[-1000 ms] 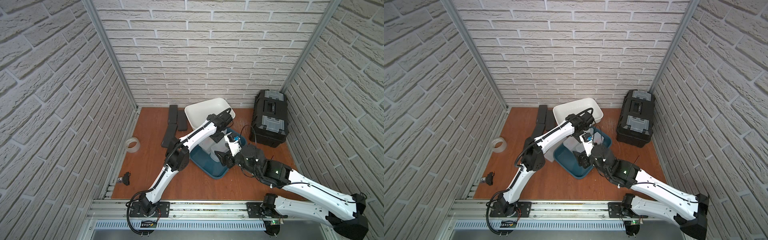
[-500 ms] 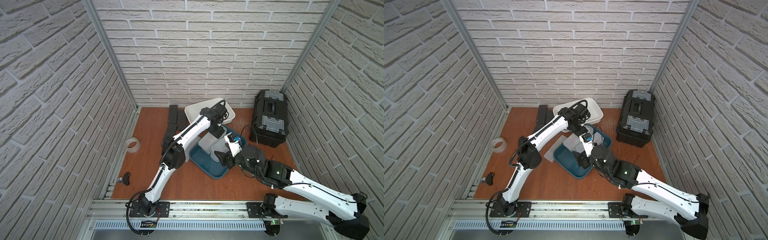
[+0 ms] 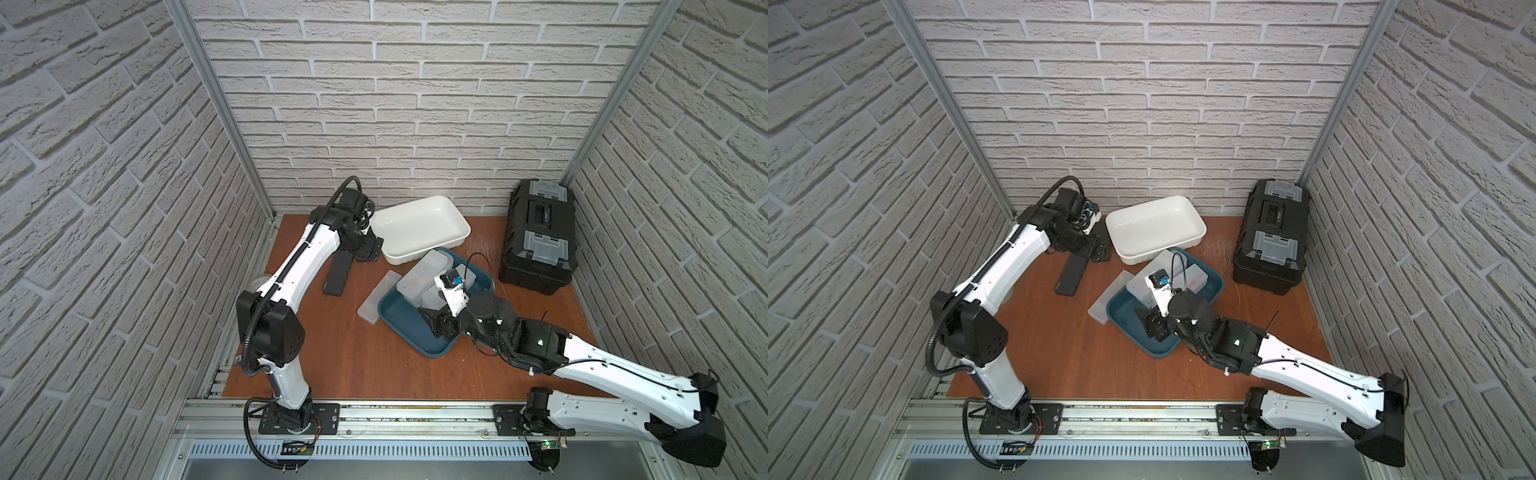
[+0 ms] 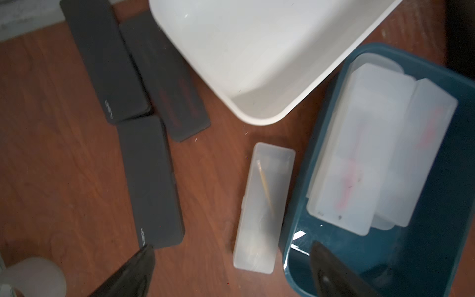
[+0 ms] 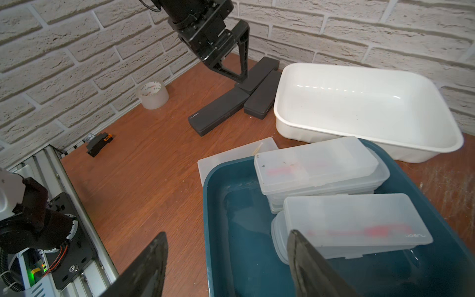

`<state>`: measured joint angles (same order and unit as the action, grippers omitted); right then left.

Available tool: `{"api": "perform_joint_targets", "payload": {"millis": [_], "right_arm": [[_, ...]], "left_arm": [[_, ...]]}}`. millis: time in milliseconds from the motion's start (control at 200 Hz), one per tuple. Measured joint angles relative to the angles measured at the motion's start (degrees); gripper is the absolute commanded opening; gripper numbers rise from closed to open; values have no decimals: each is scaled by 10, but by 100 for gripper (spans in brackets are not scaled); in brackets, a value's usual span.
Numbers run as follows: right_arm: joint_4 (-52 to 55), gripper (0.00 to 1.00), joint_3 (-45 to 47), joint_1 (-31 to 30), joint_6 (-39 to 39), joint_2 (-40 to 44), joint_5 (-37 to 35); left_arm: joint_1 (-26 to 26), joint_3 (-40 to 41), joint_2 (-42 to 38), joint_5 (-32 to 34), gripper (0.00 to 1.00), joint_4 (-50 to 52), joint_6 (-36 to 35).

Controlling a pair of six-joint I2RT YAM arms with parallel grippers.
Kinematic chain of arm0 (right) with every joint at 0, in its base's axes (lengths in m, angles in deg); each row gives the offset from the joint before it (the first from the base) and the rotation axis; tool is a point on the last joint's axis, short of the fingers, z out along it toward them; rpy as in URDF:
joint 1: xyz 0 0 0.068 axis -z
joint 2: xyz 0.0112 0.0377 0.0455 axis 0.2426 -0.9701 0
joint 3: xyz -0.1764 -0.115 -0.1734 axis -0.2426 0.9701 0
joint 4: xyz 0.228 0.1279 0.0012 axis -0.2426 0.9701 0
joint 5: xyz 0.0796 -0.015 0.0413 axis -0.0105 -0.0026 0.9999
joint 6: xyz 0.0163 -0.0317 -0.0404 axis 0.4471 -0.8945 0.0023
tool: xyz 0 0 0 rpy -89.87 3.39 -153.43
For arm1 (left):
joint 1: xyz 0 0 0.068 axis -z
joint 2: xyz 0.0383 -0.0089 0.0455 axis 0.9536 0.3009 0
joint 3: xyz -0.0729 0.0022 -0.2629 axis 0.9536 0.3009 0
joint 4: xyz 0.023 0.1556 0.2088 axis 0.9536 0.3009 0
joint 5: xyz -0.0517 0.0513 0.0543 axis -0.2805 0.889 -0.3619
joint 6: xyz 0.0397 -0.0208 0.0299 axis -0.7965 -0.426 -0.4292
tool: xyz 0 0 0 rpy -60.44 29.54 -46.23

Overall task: Place the pencil cases by color into the storage box
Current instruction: Pick up the pencil case from the center of the board.

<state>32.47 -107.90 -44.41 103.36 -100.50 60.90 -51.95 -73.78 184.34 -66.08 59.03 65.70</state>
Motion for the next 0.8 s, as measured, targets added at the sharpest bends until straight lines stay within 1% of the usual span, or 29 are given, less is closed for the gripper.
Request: {"api": "perform_joint_targets", "payload": {"millis": [130,310,485,600,800], "right_arm": [[-26,74,-9,-7,0,-55,21],[-55,74,-21,-9,-2,-121,51],[-76,74,-42,-9,-8,-173,79],[-87,74,-57,-9,-18,-199,94],[-104,76,-61,-9,-35,-209,120]], "left_arm": [[-36,79,-37,-5,94,-13,3],[-60,139,-64,-8,93,-29,8],[-74,174,-70,-9,93,-38,9],[-75,184,-63,-10,92,-43,9],[-71,204,-44,-15,92,-70,-6]]}}
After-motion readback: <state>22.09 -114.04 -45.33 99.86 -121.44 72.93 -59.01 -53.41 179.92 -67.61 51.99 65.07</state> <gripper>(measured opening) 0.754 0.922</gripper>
